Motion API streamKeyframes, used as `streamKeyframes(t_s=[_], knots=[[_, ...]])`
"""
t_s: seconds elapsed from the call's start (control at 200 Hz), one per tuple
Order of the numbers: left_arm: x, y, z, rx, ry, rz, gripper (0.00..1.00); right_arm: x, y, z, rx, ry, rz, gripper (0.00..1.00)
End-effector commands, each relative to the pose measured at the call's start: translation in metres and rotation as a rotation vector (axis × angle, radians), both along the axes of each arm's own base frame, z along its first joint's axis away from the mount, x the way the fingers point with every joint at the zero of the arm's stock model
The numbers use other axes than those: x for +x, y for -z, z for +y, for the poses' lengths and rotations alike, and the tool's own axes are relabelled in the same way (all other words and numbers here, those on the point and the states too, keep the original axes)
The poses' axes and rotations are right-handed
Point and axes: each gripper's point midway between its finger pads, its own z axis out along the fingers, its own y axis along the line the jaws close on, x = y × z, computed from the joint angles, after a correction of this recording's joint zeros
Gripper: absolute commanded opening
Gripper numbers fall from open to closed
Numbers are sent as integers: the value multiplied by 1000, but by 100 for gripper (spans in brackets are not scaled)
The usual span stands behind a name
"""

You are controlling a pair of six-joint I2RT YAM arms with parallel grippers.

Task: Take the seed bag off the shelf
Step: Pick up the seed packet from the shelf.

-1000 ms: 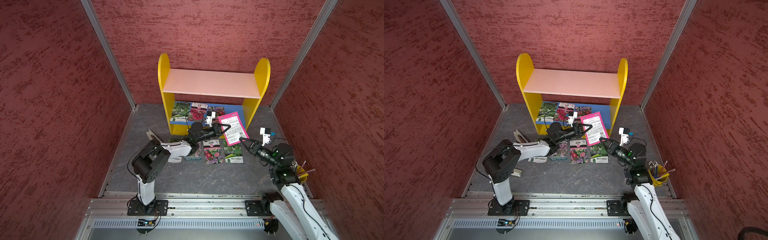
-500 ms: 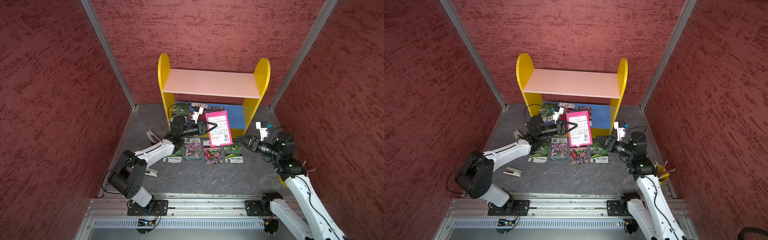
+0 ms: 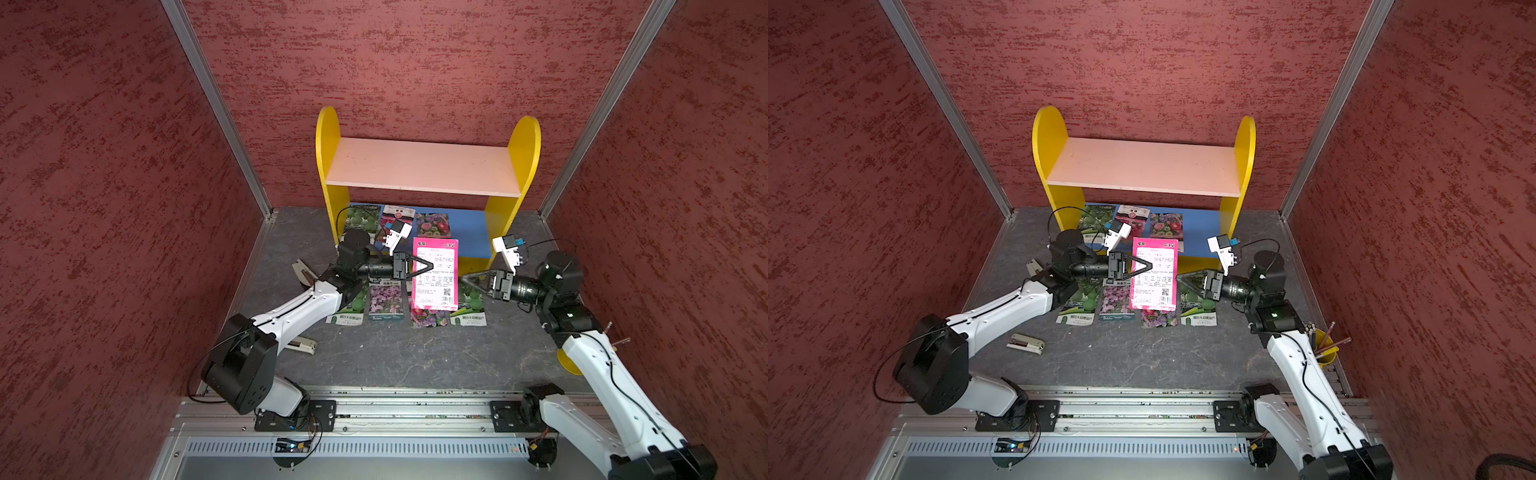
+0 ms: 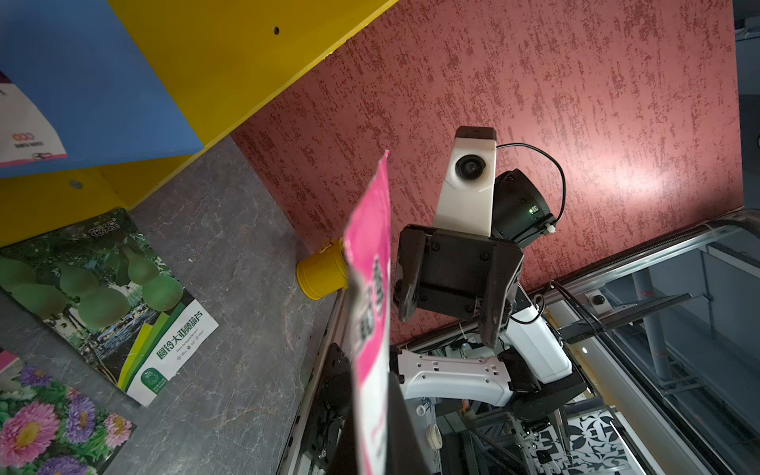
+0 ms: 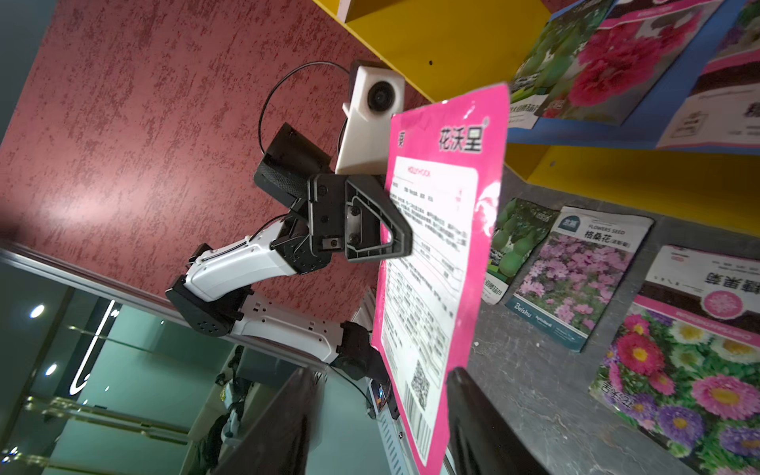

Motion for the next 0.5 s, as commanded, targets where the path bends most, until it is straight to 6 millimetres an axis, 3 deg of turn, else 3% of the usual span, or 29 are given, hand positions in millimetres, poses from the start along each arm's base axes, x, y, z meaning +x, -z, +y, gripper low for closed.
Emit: streamKeyframes(t_s=[0.0, 0.366, 0.491], knots=[[-1, -9, -9, -20, 37, -34, 0, -2, -15, 7, 7, -37, -63, 54], [-3, -10, -9, 4, 25, -41, 0, 20, 16, -7, -199, 135, -58, 46], [-4, -13, -10, -7, 31, -43, 0, 20, 22, -2, -186, 115, -40, 46]])
